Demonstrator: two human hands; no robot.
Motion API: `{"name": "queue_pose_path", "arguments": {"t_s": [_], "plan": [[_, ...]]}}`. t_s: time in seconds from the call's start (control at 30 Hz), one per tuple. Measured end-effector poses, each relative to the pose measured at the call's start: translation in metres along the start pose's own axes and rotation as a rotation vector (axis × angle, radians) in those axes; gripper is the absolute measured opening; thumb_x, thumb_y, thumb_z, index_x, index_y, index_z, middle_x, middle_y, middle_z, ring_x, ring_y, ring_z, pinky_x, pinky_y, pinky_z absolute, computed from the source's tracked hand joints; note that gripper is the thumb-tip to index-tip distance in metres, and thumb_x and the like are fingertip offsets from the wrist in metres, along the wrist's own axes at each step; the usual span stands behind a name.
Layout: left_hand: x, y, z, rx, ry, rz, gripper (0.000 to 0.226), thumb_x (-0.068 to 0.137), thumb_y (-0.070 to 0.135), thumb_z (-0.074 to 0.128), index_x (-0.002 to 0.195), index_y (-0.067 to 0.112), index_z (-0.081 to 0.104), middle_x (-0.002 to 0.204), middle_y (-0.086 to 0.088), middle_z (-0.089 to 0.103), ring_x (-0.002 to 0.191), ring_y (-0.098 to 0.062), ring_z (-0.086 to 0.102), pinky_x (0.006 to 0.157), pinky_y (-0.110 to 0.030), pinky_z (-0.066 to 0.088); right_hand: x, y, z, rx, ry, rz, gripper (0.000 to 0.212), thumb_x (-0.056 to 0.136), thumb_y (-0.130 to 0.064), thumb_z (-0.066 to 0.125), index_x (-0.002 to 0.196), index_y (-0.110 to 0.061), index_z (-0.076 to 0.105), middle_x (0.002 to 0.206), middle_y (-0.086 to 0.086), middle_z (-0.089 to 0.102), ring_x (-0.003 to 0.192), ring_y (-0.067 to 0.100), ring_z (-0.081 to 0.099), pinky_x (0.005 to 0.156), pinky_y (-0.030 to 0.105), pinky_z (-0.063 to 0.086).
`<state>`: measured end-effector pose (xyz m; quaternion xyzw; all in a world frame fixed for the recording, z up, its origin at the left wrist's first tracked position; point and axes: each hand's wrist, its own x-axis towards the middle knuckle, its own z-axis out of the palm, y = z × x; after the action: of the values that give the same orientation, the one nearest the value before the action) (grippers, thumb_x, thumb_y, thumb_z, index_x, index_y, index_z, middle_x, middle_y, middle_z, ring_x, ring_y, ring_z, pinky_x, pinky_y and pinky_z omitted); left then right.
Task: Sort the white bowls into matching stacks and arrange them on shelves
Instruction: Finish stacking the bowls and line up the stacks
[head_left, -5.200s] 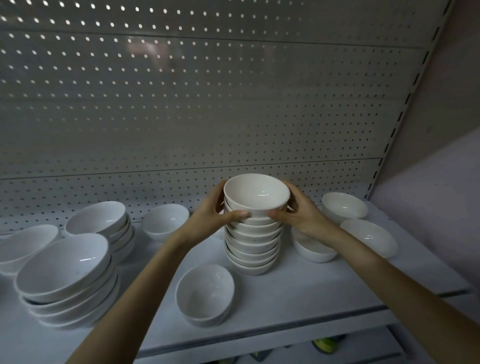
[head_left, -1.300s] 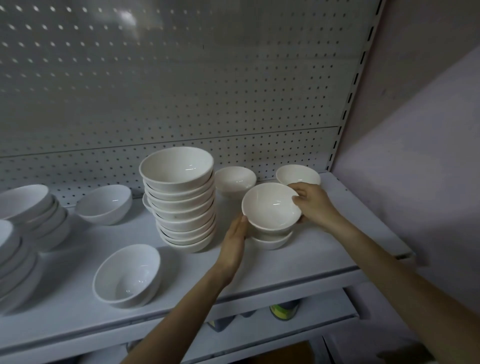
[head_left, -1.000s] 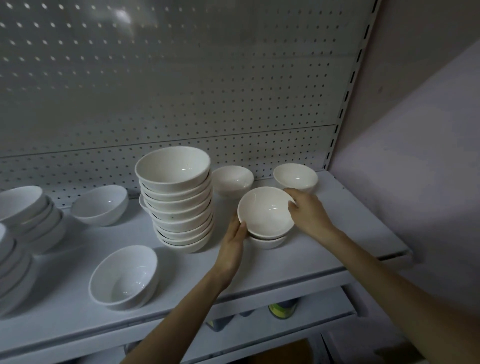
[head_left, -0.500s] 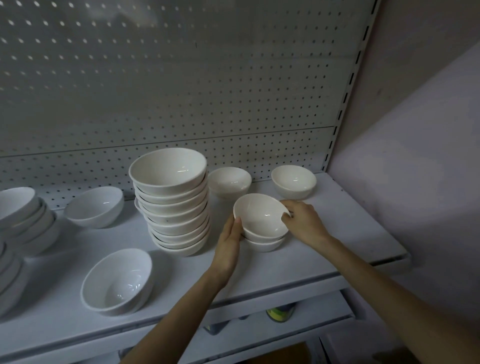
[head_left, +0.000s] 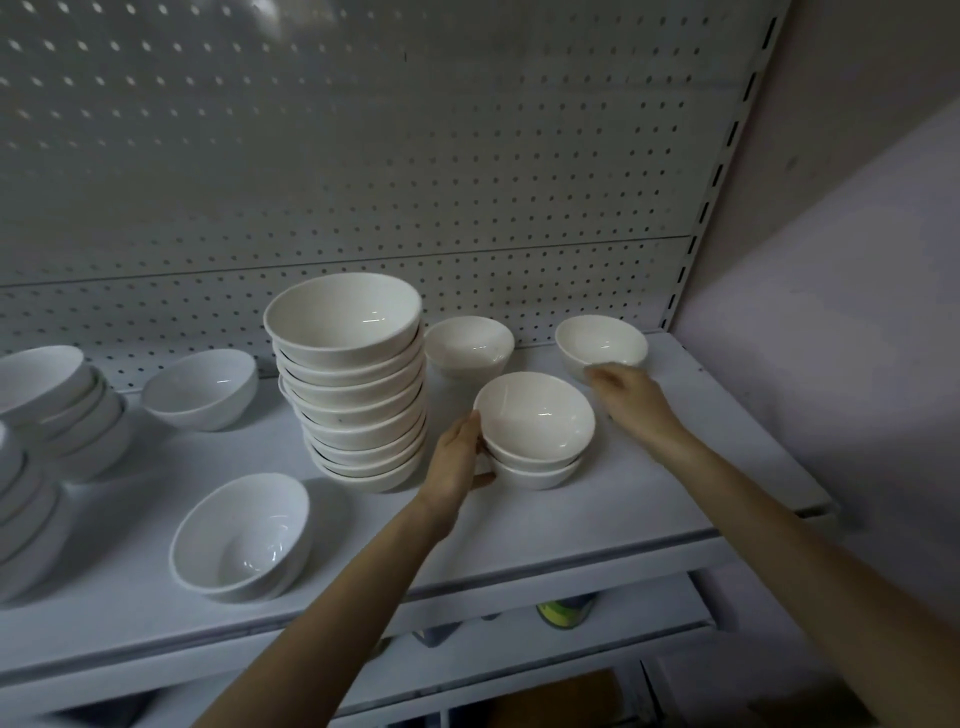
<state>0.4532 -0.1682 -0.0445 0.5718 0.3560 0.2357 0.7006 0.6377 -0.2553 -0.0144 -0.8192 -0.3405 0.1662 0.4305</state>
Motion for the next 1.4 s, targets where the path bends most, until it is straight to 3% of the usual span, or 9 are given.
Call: {"name": "queue_pose_path", "arguments": {"t_s": [0.1,0.23,0.3,0.4,0.53,0.8,0.93,1.13,1.4], "plan": [[0.000,-0.003,-0.001,-0.084,-0.016,-0.063,0.036,0.100,0.035,0.038,0.131,0.020,0.049,0.132,-0.006,0.053,0.121,-0.025,0.050,0.077,-0.038,0.056,0.024,0.007,-0.010,0.111,0.192,0.089,0.044,0.095,-0.019,0.048,0.137,-0.009,0.040,0.141,0.012,0.042,0.126,0.028,0.042,0.088,0.025,0.031],[0.002,-0.005,0.002,-0.147,-0.062,-0.121,0.015,0.094,0.025,0.050,0.108,0.028,0.055,0.128,-0.012,0.051,0.117,-0.029,0.050,0.081,-0.047,0.057,0.052,0.018,-0.020,0.313,0.238,0.290,0.061,0.094,-0.017,0.050,0.146,-0.012,0.019,0.148,0.012,0.029,0.129,0.032,0.037,0.097,0.041,0.039],[0.003,-0.003,0.003,-0.139,-0.088,-0.120,0.021,0.089,0.021,0.057,0.108,0.031,0.054,0.125,-0.011,0.052,0.115,-0.028,0.051,0.081,-0.047,0.056,0.060,0.022,-0.020,0.379,0.169,0.370,0.063,0.094,-0.016,0.049,0.147,-0.014,0.016,0.149,0.011,0.027,0.130,0.033,0.035,0.098,0.049,0.041],[0.001,0.000,0.003,-0.120,-0.097,-0.088,0.043,0.078,0.026,0.062,0.119,0.033,0.051,0.124,-0.005,0.054,0.115,-0.026,0.051,0.074,-0.042,0.058,0.070,0.028,-0.014,0.490,0.123,0.389,0.059,0.091,-0.006,0.049,0.144,-0.015,0.022,0.146,0.013,0.029,0.128,0.035,0.036,0.092,0.052,0.046],[-0.004,-0.002,0.002,-0.085,-0.052,-0.002,0.041,0.094,0.020,0.050,0.133,0.032,0.046,0.125,0.004,0.054,0.113,-0.018,0.052,0.078,-0.041,0.058,0.081,0.035,-0.011,0.573,0.165,0.393,0.054,0.089,0.004,0.045,0.140,-0.008,0.030,0.143,0.017,0.033,0.124,0.041,0.039,0.082,0.049,0.049],[-0.006,-0.002,0.004,-0.049,0.014,0.108,0.039,0.097,0.016,0.046,0.133,0.032,0.047,0.121,0.014,0.057,0.105,-0.002,0.054,0.077,-0.033,0.057,0.080,0.041,-0.011,0.518,0.266,0.302,0.047,0.088,0.005,0.041,0.133,-0.007,0.045,0.134,0.015,0.046,0.118,0.039,0.047,0.072,0.046,0.053],[-0.007,-0.002,0.006,-0.035,0.014,0.158,0.037,0.098,0.012,0.044,0.126,0.034,0.049,0.110,0.023,0.059,0.096,0.005,0.059,0.081,-0.031,0.054,0.071,0.028,-0.024,0.515,0.258,0.214,0.040,0.088,0.004,0.040,0.124,-0.006,0.051,0.124,0.013,0.051,0.115,0.037,0.050,0.056,0.038,0.054],[-0.011,0.000,0.006,-0.033,0.005,0.177,0.032,0.099,0.015,0.044,0.116,0.042,0.047,0.104,0.029,0.058,0.090,0.012,0.058,0.082,-0.026,0.050,0.041,-0.013,-0.055,0.451,0.061,0.072,0.037,0.091,0.003,0.040,0.123,-0.012,0.052,0.122,0.007,0.054,0.108,0.029,0.054,0.051,0.027,0.058],[-0.017,0.009,-0.002,-0.005,-0.108,0.151,0.031,0.102,0.022,0.035,0.120,0.046,0.044,0.116,0.032,0.051,0.105,0.010,0.049,0.088,-0.029,0.048,0.003,-0.030,-0.052,0.395,-0.086,0.010,0.033,0.090,0.004,0.044,0.114,-0.018,0.051,0.113,-0.001,0.059,0.098,0.021,0.059,0.053,0.033,0.058]]}}
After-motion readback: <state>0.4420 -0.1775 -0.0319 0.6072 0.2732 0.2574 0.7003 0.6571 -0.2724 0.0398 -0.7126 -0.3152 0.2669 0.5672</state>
